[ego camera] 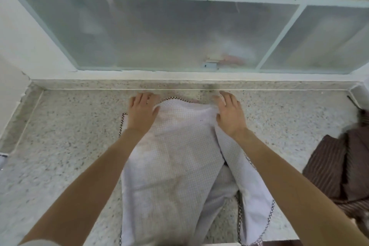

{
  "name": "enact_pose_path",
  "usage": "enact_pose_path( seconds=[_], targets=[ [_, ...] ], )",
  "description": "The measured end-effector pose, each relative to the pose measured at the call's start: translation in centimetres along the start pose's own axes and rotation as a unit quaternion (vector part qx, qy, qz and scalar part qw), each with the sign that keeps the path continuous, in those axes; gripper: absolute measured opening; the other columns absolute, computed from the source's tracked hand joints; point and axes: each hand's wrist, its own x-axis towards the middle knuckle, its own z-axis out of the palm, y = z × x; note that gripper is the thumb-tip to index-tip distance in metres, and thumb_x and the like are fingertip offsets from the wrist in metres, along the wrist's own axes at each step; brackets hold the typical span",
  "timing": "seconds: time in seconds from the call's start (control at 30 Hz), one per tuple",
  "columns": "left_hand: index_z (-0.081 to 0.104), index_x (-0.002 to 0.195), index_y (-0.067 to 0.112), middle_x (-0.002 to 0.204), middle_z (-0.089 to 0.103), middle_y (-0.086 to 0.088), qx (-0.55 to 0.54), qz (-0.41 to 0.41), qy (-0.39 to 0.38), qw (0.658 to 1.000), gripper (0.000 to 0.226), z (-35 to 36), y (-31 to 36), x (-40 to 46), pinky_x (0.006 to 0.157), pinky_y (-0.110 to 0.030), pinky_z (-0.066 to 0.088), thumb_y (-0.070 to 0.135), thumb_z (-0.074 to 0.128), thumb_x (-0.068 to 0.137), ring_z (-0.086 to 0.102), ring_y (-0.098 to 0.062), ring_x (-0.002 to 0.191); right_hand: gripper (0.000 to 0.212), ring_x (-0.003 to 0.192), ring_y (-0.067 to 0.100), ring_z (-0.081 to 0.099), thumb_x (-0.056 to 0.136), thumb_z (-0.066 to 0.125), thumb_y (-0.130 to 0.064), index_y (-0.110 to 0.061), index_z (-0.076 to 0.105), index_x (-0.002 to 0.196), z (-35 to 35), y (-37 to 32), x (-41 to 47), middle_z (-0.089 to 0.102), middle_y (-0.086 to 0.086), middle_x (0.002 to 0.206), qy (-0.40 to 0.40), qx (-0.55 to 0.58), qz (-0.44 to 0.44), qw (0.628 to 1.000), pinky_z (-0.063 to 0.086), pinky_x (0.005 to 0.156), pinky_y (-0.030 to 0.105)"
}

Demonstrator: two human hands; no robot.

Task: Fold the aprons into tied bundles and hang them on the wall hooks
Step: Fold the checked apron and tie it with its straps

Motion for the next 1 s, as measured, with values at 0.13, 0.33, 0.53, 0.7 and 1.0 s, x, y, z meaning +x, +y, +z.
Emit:
enact_pose_path(
  seconds=[0.13, 0.33, 0.53, 0.7, 1.0],
  targets=[
    [0.050, 0.125, 0.017, 0.122, 0.055, -0.009, 0.016, -0.068, -0.158, 0.985, 0.039, 3.7, 0.5, -1.7, 0.091, -0.046, 0.035, 0.040, 0.045, 0.094, 0.051, -0.032, 0.107, 0.049, 0.138, 0.037, 0.028, 0.089, 0.046, -0.024, -0.006, 0.048, 0.134, 3.9, 0.0, -0.8, 0.035, 0.019, 0.146, -0.100, -0.021, -0.084, 0.991, 0.028, 0.111, 0.052],
    [0.008, 0.146, 0.026, 0.156, 0.001, -0.006, 0.008, -0.149, -0.332, 0.931, 0.079, 7.6, 1.0, -5.3, 0.107, -0.065, 0.008, 0.072, 0.025, 0.085, 0.001, -0.032, 0.142, 0.072, 0.141, 0.032, -0.023, 0.089, 0.045, -0.057, -0.033, 0.013, 0.149, 8.4, -1.8, -3.6, -0.015, 0.005, 0.157, -0.292, 0.017, -0.084, 0.952, -0.015, 0.110, 0.059],
    [-0.012, 0.146, 0.035, 0.153, -0.029, -0.002, -0.019, -0.120, -0.341, 0.932, 0.106, 9.6, -1.6, -3.8, 0.103, -0.068, -0.010, 0.086, 0.036, 0.067, -0.029, -0.026, 0.139, 0.095, 0.136, 0.032, -0.033, 0.059, 0.024, -0.093, -0.054, 0.002, 0.142, 11.0, -0.6, -2.8, -0.024, -0.010, 0.154, -0.314, 0.056, -0.079, 0.944, -0.016, 0.103, 0.069],
    [-0.009, 0.147, 0.037, 0.153, -0.028, -0.001, -0.020, -0.092, -0.340, 0.936, 0.110, 10.8, -4.0, 0.8, 0.105, -0.068, -0.010, 0.084, 0.046, 0.064, -0.028, -0.025, 0.139, 0.077, 0.142, 0.024, -0.015, 0.074, 0.022, -0.081, -0.048, 0.020, 0.143, 11.0, 0.8, 1.1, -0.003, -0.016, 0.156, -0.289, 0.084, -0.092, 0.949, -0.011, 0.109, 0.063],
    [0.026, 0.145, 0.028, 0.156, 0.013, 0.000, -0.121, -0.032, -0.228, 0.965, 0.068, 11.2, 0.4, 0.9, 0.115, -0.051, 0.005, 0.056, 0.048, 0.088, 0.002, -0.019, 0.144, 0.041, 0.119, 0.038, 0.040, 0.096, 0.044, -0.026, -0.010, 0.043, 0.134, 9.4, 5.5, 3.8, 0.047, 0.017, 0.132, -0.065, 0.074, 0.299, 0.949, 0.035, 0.098, 0.047]
  ],
)
